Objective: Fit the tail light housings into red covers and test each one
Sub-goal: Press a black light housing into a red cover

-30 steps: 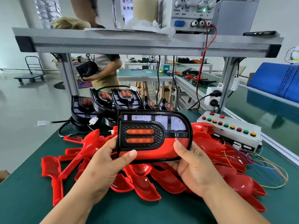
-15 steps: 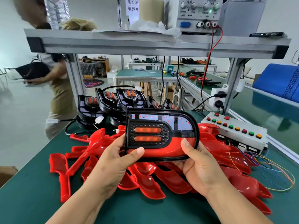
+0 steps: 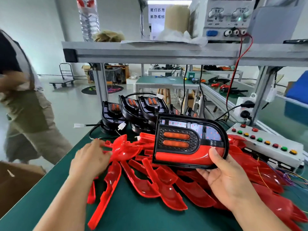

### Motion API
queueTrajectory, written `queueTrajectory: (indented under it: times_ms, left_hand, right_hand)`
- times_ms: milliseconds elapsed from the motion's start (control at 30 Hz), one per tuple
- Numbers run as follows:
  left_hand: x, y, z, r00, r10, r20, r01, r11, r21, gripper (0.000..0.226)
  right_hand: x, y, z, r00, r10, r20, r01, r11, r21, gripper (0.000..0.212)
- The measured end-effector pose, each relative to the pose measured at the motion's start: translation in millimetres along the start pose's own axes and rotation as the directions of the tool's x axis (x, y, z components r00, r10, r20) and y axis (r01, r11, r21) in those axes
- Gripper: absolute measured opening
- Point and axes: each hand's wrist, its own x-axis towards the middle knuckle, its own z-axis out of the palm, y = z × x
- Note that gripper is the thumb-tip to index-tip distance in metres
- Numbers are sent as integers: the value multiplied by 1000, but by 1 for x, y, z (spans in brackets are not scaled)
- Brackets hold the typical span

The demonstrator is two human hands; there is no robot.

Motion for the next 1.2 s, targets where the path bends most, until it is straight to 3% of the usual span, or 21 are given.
queueTrajectory:
  times_ms: [67, 200, 333, 467, 567, 633, 767, 833, 1033, 1200]
  left_hand:
    - [0, -2, 6, 993, -27, 114, 12, 992, 129, 21]
    - [0, 2, 13, 998, 4, 68, -18, 979, 205, 22]
    - [1, 4, 13, 992, 121, -27, -121, 992, -22, 17]
    - [-4, 9, 1, 960, 209, -184, -244, 951, -190, 28]
    - [-14, 22, -25, 891, 316, -326, -431, 816, -385, 33]
    - [-23, 39, -44, 813, 483, -325, -582, 684, -439, 36]
    - [-30, 77, -59, 552, 806, -213, -834, 533, -142, 47]
    - [-29, 94, -59, 487, 863, -134, -871, 491, -8, 49]
    - [-18, 114, -53, 424, 905, -19, -904, 425, 41, 48]
    - [-29, 126, -41, 440, 897, -48, -897, 441, 8, 40]
  right_hand:
    - [-1, -1, 1, 1000, 4, 3, -4, 1000, 13, 20]
    - [-2, -2, 1, 1000, 6, 8, -6, 1000, 11, 30]
    - [-4, -3, 2, 1000, 3, 5, -3, 1000, 24, 31]
    - [-6, -3, 3, 1000, -6, 10, 6, 1000, 11, 34]
    - [-6, -4, 2, 1000, -11, 28, 10, 1000, 1, 38]
    - [-6, -4, 2, 999, -17, 42, 16, 1000, 13, 36]
    - [-6, -2, 4, 997, -39, 67, 41, 999, -31, 40]
    - [-7, -1, 6, 996, -37, 76, 42, 997, -63, 44]
    - [-8, -3, 6, 997, -20, 73, 26, 997, -77, 44]
    - [-8, -3, 4, 996, -7, 84, 15, 995, -94, 46]
